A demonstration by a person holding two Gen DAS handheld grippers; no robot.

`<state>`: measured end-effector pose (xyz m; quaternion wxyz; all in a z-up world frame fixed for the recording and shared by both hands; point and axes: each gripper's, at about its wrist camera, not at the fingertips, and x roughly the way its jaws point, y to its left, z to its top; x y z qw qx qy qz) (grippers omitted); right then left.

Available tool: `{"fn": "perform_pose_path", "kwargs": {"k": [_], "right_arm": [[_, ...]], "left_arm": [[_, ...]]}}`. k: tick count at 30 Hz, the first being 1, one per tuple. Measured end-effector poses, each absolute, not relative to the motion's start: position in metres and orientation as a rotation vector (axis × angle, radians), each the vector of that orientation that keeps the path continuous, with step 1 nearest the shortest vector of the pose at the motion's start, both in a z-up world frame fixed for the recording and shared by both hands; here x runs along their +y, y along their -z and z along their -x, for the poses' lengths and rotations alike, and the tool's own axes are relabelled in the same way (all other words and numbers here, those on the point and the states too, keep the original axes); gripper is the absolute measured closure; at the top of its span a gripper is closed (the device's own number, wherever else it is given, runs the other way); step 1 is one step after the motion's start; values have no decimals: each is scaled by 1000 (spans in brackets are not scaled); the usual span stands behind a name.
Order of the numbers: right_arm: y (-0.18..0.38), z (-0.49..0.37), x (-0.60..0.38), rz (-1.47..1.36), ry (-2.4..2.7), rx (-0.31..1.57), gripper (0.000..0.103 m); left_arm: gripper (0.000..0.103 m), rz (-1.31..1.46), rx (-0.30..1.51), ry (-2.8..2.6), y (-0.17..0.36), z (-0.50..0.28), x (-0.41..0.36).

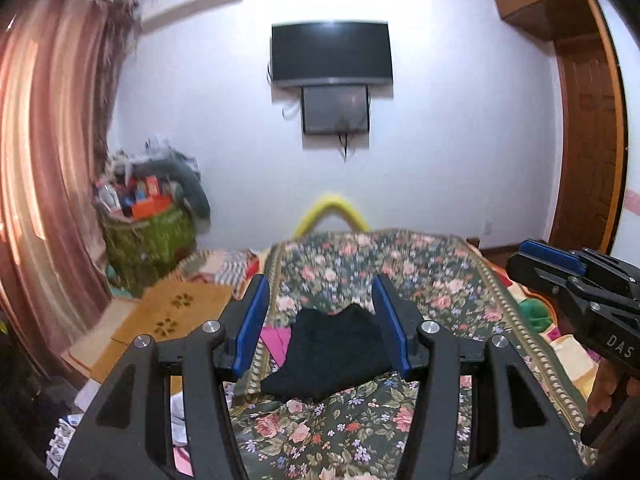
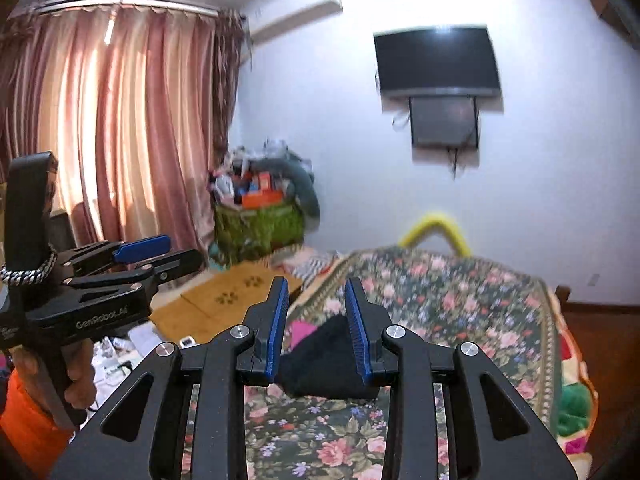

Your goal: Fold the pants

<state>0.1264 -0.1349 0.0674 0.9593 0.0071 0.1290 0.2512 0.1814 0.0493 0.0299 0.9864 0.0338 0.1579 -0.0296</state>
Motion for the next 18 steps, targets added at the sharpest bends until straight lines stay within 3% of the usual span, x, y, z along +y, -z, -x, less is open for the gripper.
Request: {"fn": "perform_pose_path", "kwargs": {"k": [4,6,9,11,15,18], "right_arm": [[-72,-97,-133,-32,-503,237,73],[-73,-85,-134,-30,-476,230,56],[-72,-75,-135,-31,-446,219,34],[-71,-76,-137,-32,-433,226,28],[-69,-70,-138,-35,-380,225,3],[-68,-66,-139,-37,-363,226,0]], "left_arm": [[38,-46,261,49,-39,-133,50],[21,-43,236,36,-41,-114,50],[8,-38,221,32,-40,-98,50],[6,-36,225,25,-38,-90,50],[0,-17,231,24,-38,-80,55],[0,1,245,29,-36,-77,57]]}}
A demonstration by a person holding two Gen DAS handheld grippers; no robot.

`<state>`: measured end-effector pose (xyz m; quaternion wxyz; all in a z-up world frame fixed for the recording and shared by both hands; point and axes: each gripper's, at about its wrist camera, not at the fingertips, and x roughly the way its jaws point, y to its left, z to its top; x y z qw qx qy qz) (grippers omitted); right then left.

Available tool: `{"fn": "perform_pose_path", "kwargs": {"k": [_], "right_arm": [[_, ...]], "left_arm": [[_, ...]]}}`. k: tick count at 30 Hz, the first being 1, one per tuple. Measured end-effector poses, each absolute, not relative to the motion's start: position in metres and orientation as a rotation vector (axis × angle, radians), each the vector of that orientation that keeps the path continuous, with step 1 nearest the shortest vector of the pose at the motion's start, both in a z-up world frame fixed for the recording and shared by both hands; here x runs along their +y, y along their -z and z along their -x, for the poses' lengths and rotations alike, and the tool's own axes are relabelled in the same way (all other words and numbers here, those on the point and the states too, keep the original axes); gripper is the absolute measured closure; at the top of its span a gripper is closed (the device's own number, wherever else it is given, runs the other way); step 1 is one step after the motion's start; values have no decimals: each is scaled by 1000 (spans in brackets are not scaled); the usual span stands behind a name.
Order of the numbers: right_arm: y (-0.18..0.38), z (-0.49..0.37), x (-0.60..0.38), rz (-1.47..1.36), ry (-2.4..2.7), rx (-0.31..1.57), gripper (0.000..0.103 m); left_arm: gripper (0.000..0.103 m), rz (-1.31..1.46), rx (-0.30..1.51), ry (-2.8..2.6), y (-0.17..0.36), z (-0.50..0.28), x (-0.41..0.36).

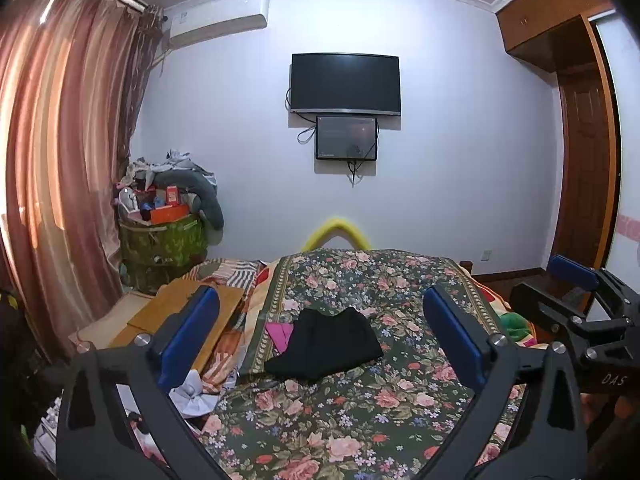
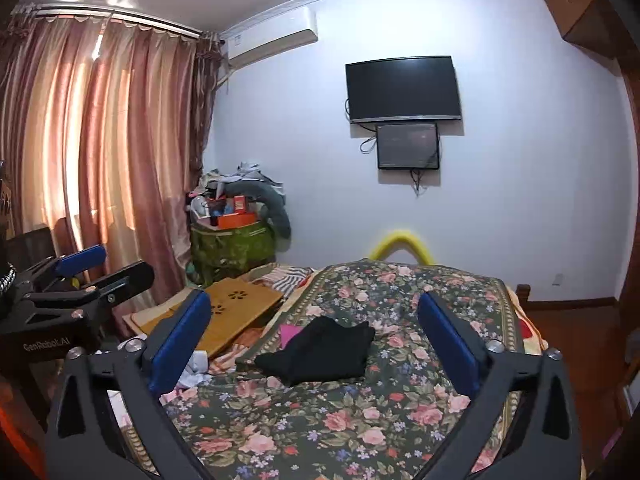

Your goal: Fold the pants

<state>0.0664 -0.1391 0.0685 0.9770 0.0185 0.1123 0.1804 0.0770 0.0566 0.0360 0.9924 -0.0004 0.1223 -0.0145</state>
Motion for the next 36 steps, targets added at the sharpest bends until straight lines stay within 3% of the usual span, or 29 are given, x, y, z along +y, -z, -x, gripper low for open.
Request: {"fn": "perform_pose_path", "kwargs": {"k": [36], "right_arm": [[-63,-49,-149,-47,-348,251,0]], "left_arm": [[0,-11,271,36,-23,-79,54]]}}
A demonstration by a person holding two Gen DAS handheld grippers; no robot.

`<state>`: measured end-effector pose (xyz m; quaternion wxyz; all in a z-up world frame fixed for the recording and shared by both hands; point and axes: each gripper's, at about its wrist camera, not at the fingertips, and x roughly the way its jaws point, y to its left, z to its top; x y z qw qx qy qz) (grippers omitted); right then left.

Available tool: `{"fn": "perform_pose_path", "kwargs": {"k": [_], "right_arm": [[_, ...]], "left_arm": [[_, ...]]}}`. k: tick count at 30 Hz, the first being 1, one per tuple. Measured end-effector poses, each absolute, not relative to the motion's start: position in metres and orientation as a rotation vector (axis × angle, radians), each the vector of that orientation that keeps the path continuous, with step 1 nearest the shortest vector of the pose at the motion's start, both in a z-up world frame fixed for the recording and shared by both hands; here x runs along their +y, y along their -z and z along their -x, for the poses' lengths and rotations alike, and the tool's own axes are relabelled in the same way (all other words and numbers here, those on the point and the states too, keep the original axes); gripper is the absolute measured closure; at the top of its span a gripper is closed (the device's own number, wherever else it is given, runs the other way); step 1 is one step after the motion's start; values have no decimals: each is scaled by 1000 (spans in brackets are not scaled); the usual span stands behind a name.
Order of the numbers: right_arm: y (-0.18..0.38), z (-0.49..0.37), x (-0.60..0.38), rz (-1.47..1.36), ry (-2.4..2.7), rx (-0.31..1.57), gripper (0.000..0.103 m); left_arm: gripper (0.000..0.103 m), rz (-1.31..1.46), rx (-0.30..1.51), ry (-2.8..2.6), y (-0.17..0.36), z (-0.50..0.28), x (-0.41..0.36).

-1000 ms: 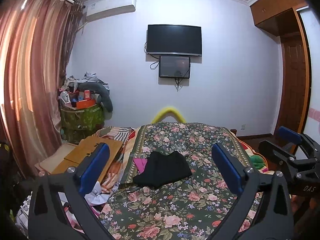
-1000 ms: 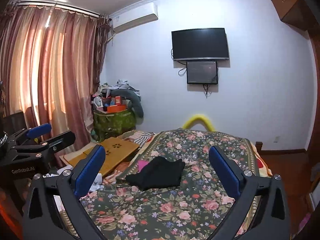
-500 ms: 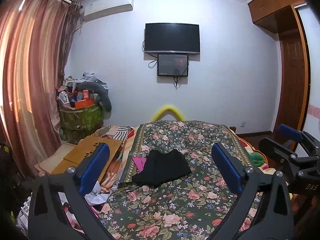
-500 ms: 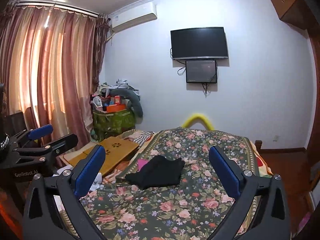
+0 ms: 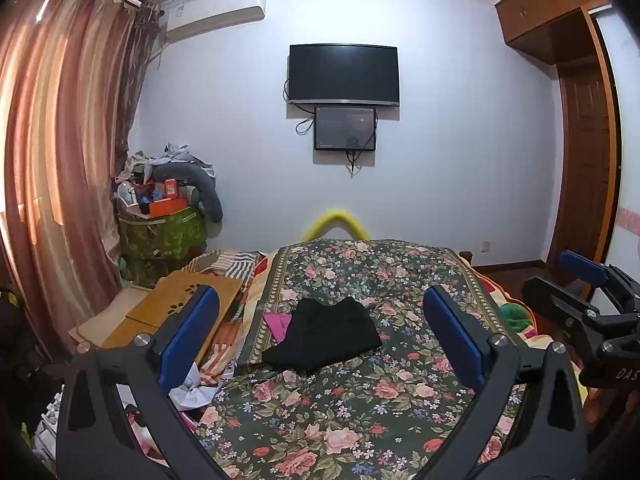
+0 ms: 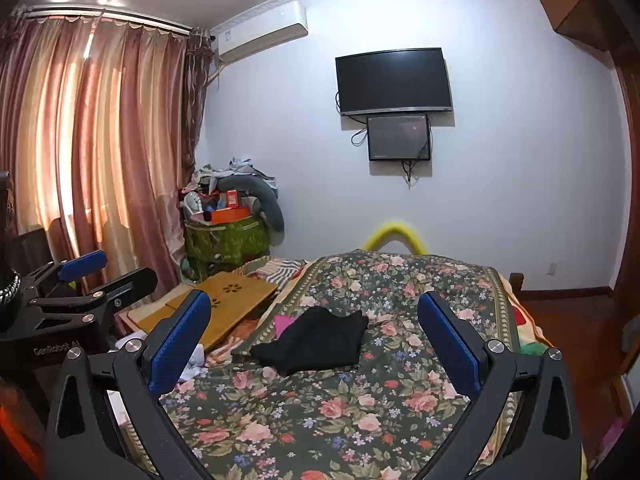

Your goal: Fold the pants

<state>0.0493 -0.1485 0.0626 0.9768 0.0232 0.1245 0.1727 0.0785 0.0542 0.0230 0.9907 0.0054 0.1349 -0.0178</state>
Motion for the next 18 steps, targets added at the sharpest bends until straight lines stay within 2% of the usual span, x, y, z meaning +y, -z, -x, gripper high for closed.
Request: {"fn": "perform_pose_path", "kwargs": {"k": [18], "right_arm": [[-65,-47,-153,-47,-343,243,0]], "left_arm": [[0,-10,274,42,-23,-81,52]]}}
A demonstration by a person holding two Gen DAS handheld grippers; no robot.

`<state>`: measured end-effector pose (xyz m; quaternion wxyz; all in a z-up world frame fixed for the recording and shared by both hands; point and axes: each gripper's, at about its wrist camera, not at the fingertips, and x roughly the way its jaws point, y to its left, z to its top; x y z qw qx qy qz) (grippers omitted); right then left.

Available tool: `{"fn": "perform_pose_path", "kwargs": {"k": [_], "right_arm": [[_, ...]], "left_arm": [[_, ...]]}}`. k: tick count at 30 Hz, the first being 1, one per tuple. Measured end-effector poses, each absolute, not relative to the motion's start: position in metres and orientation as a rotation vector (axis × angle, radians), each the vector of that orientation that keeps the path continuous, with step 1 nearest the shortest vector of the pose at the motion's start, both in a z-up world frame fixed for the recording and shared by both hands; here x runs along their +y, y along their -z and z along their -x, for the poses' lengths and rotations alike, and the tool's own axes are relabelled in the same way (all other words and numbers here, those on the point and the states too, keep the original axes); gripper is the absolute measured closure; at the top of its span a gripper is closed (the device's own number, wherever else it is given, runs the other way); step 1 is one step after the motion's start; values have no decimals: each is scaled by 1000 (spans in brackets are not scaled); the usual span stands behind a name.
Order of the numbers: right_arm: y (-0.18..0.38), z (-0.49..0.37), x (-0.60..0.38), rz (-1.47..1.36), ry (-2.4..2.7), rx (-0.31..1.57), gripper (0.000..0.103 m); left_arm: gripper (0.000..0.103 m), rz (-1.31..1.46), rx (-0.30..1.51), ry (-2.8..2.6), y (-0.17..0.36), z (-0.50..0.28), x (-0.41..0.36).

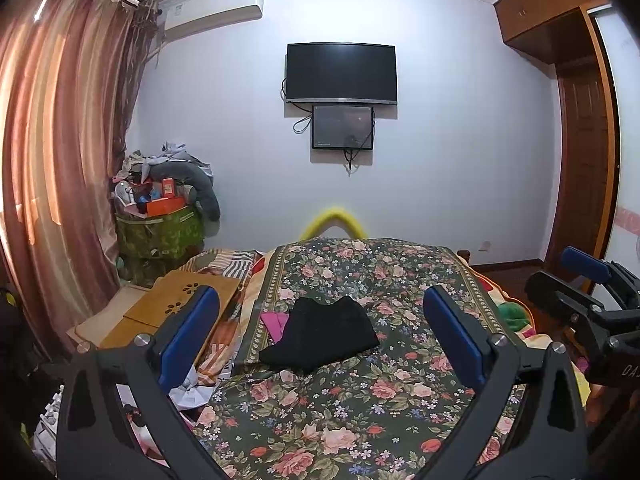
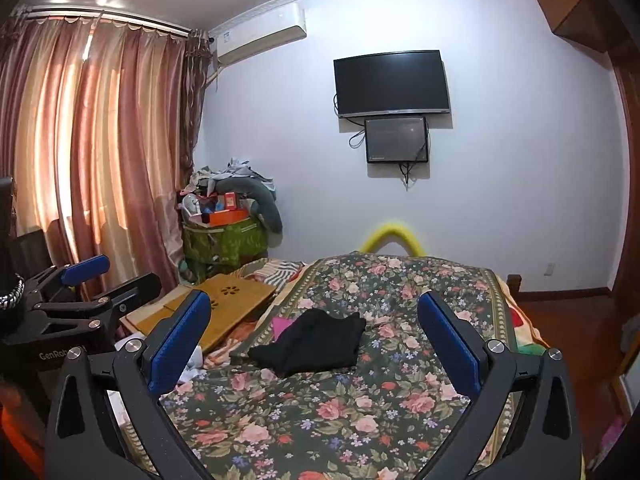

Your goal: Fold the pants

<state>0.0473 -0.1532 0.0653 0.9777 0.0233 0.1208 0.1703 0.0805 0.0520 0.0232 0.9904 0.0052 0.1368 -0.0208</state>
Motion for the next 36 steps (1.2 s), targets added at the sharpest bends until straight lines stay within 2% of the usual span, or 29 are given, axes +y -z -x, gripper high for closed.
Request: {"fn": "perform_pose_path", "kwargs": {"k": [36], "right_arm": [[-69,-44,-147,-54,-333,242,0]], "left_arm": [[0,2,290,91,-26,-82,51]]}}
